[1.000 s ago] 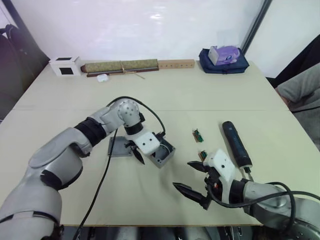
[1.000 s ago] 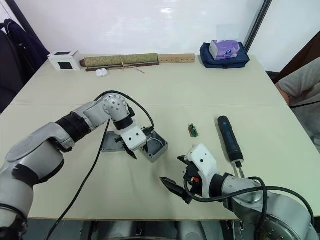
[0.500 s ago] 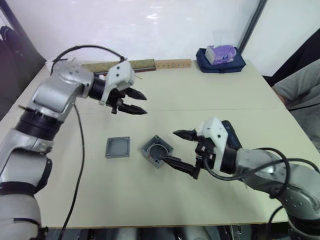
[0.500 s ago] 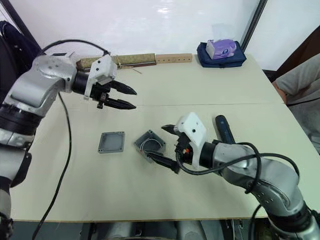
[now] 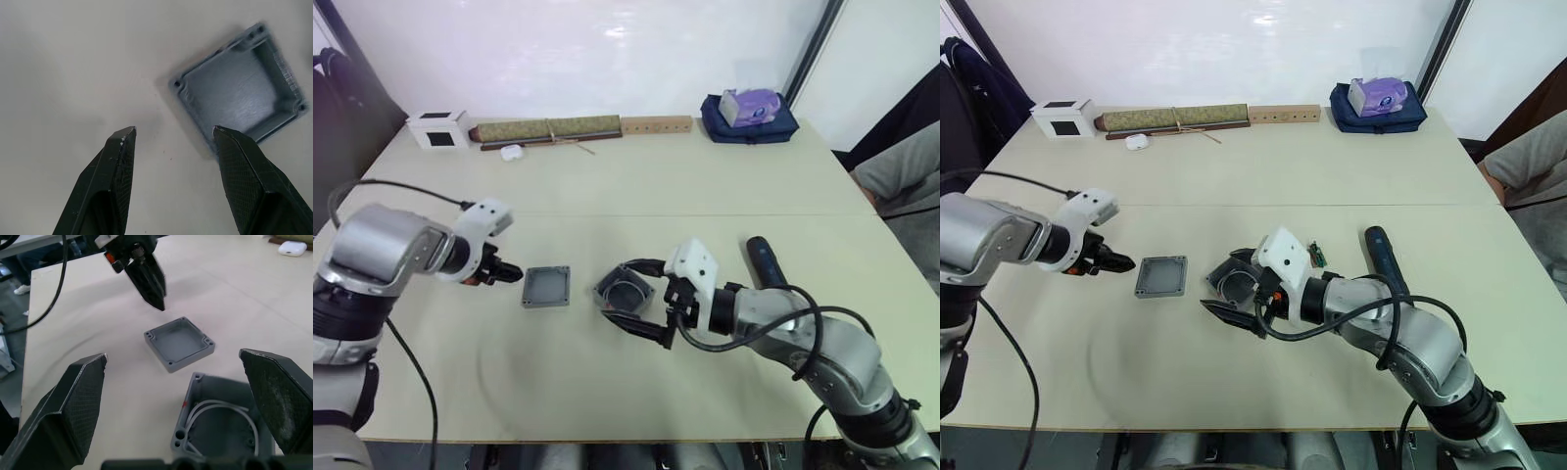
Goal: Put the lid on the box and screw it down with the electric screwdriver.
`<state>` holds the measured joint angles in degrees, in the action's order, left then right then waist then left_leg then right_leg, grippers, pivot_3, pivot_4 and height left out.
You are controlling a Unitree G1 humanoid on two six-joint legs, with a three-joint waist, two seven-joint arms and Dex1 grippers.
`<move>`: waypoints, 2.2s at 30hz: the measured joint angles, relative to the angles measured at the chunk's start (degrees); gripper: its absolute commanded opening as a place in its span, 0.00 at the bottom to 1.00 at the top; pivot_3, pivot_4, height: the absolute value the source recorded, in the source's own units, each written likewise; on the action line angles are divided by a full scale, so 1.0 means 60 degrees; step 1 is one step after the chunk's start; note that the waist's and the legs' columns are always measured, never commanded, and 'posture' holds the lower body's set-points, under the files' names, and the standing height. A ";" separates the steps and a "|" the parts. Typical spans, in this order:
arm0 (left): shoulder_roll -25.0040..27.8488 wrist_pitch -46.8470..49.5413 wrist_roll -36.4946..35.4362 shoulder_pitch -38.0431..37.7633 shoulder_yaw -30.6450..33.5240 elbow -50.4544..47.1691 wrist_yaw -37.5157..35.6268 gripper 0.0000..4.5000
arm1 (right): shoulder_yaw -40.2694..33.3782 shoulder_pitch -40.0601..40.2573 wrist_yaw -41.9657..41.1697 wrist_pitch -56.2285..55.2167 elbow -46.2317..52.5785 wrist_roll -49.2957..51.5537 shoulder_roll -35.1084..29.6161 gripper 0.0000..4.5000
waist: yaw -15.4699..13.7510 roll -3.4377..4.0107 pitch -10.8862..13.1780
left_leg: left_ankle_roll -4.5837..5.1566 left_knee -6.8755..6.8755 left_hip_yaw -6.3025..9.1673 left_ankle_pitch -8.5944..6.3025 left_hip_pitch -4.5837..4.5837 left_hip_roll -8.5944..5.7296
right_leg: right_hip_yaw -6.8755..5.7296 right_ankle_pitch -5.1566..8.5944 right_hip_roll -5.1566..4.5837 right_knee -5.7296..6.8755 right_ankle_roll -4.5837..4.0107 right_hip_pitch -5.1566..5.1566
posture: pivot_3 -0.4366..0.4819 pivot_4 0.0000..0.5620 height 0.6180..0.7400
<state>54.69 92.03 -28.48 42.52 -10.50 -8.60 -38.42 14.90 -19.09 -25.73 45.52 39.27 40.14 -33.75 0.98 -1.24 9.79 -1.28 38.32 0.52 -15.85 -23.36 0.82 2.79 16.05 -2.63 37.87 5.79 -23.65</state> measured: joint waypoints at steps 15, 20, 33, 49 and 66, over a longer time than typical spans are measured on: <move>-0.1082 -0.0001 -0.2009 0.0157 0.0041 0.1300 0.2437 0.56 | -0.0331 0.0526 0.0306 0.0047 0.0011 -0.0316 0.0659 1.00 | -0.0002 -0.0001 -0.0001 | -0.0007 0.0000 -0.0001 0.0004 0.0003 -0.0007 | 0.0003 0.0000 -0.0007 0.0007 -0.0001 -0.0002 | 0.48 0.27 1.00; -0.1397 0.0000 -0.2254 0.0317 0.0039 0.1563 0.3157 0.56 | -0.0381 0.0678 0.0493 0.0063 0.0179 -0.0398 0.0758 1.00 | -0.0031 0.0004 -0.0005 | -0.0008 0.0000 -0.0002 0.0004 0.0009 -0.0013 | 0.0005 0.0000 -0.0011 0.0009 -0.0001 0.0004 | 0.48 0.27 1.00; -0.2245 0.0001 -0.2301 0.0204 0.0902 0.1958 0.4309 0.02 | -0.0575 0.1011 0.0580 0.0073 0.0279 -0.0699 0.0664 1.00 | -0.0069 0.0029 -0.0025 | -0.0011 -0.0001 -0.0002 0.0006 0.0057 -0.0028 | 0.0003 0.0000 -0.0029 0.0012 -0.0001 0.0053 | 0.48 0.27 1.00; -0.5799 -0.8293 -0.0855 0.0655 0.3735 0.2096 0.3272 0.02 | -0.2897 -0.3113 0.2223 0.1626 -0.3058 0.1403 0.2647 1.00 | -0.0032 0.0014 -0.0015 | -0.0086 -0.0024 -0.0035 0.0049 0.0024 -0.0021 | 0.0005 -0.0022 -0.0029 0.0013 -0.0026 0.0001 | 0.48 0.27 1.00; -0.6297 -1.0234 0.0644 0.0604 0.2531 0.2500 0.2243 0.02 | -0.4124 -0.4439 0.3001 0.2775 -0.5396 0.1418 0.3325 1.00 | 0.0030 0.0015 -0.0015 | -0.0078 -0.0030 -0.0038 0.0045 -0.0058 -0.0008 | 0.0025 -0.0024 -0.0013 0.0030 -0.0020 -0.0107 | 0.48 0.27 1.00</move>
<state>16.90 30.63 -24.61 46.14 4.69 6.40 -24.96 -9.84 -45.72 -7.72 62.17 6.90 48.65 -13.80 1.16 -1.15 9.70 -1.75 38.14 0.29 -15.59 -23.70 0.77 2.94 15.90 -2.71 38.05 5.67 -24.29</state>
